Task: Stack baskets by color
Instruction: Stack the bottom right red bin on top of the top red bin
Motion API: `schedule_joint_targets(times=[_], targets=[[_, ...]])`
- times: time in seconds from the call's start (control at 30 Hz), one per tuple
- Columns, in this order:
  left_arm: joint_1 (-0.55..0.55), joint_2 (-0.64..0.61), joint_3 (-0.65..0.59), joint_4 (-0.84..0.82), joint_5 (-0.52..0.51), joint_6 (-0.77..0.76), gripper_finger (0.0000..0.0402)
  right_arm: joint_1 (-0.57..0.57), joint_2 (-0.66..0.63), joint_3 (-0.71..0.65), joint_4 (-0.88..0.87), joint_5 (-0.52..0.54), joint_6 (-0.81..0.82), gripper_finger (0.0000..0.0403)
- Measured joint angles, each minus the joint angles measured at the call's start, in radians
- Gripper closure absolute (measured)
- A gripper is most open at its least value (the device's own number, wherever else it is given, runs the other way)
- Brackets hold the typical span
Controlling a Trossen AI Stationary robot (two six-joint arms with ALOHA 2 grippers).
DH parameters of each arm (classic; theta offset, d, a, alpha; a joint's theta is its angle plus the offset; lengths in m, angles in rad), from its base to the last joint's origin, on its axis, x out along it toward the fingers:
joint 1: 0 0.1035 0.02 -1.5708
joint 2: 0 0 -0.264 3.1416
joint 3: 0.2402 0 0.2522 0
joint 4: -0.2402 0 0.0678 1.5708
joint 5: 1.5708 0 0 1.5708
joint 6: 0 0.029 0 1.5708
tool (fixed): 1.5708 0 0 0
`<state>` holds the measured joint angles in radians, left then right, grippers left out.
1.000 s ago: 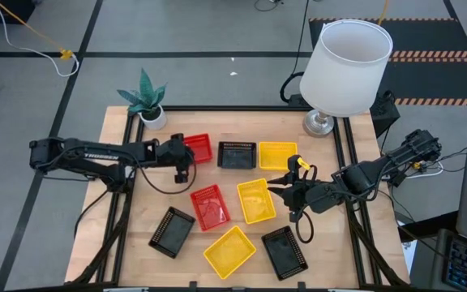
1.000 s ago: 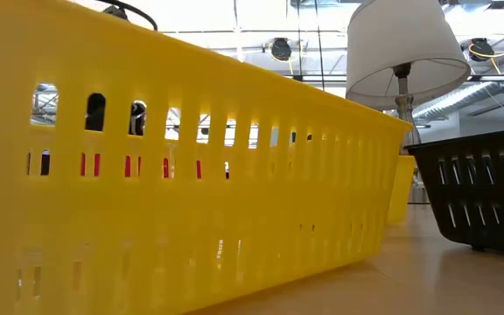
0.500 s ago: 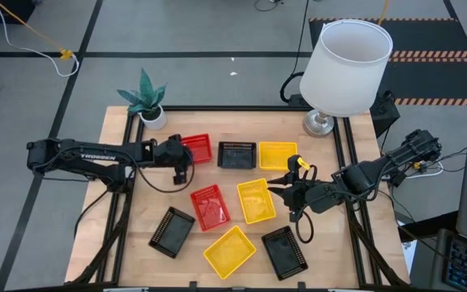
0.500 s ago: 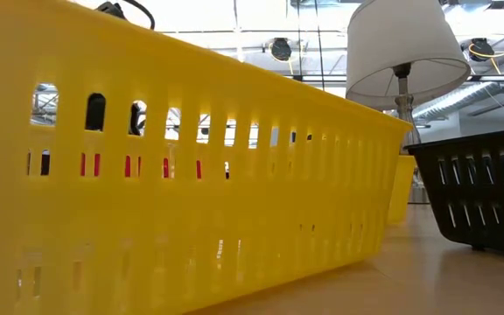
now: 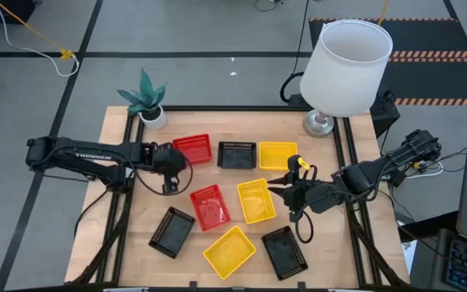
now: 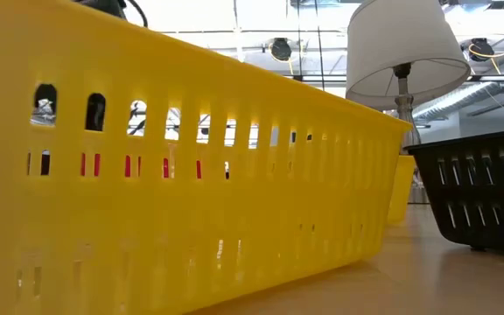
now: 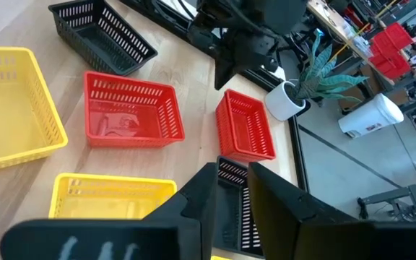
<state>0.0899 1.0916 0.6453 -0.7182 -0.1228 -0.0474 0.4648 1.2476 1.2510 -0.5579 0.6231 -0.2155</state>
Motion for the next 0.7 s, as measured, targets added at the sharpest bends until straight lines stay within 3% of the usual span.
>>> schedule_joint_targets(times=[0.7], targets=[[0.111, 0.003, -0.066, 0.040, -0.063, -0.003, 0.0397, 0.000, 0.000, 0.000, 0.008, 0.000, -0.006, 0.0330]])
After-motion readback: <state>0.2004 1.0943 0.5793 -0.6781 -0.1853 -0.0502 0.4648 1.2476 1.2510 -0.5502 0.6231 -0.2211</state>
